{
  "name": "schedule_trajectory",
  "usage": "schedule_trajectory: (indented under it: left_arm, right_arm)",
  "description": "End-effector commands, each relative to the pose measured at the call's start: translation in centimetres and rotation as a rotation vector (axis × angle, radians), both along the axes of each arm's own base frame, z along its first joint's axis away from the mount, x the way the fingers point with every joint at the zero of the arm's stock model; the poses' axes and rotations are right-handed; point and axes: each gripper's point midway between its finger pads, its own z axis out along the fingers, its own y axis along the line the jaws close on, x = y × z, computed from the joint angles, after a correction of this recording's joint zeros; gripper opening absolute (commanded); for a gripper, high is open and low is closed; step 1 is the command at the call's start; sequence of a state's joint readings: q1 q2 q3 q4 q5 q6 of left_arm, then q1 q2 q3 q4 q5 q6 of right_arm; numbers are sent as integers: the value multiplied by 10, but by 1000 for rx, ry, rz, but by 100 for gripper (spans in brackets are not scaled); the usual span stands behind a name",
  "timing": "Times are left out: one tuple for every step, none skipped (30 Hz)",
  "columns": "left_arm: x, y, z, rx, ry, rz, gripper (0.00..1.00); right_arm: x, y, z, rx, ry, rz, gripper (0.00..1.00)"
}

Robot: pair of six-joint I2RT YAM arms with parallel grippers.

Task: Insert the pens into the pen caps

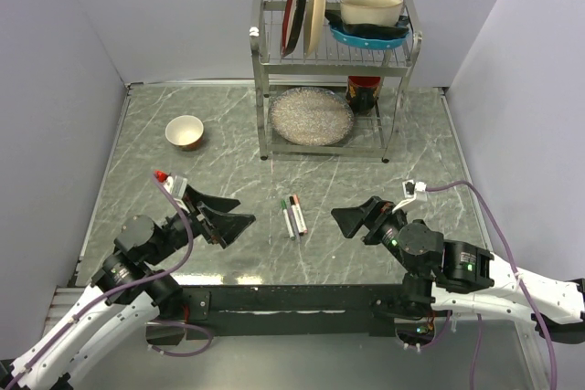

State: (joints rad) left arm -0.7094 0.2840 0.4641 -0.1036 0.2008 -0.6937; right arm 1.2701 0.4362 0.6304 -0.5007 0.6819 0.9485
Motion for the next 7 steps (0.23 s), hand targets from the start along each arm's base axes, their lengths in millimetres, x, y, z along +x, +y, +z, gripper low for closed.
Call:
schedule_trajectory:
  left_arm:
    - [0, 2, 5, -1, -31, 11, 99]
    - [1, 3, 5, -4, -33, 13, 99]
    - [1, 3, 5, -4, -33, 13, 99]
    - [1, 3, 4, -2, -32, 13, 99]
    - [1, 2, 5, -4, -33, 13, 99]
    - [1, 2, 4, -2, -30, 14, 99]
    - [1, 3, 6, -4, -35, 15, 99]
  right_arm:
    - [5, -6, 26, 52, -40, -34, 100]
    - [4, -5, 26, 52, -41, -32, 100]
    - [4, -5, 26, 52, -41, -31, 100]
    - [4, -5, 26, 50, -41, -32, 100]
    - [5, -5, 25, 49, -41, -32, 100]
    - [5, -5, 26, 49, -43, -31, 100]
    - [5, -5, 27, 47, -48, -30, 100]
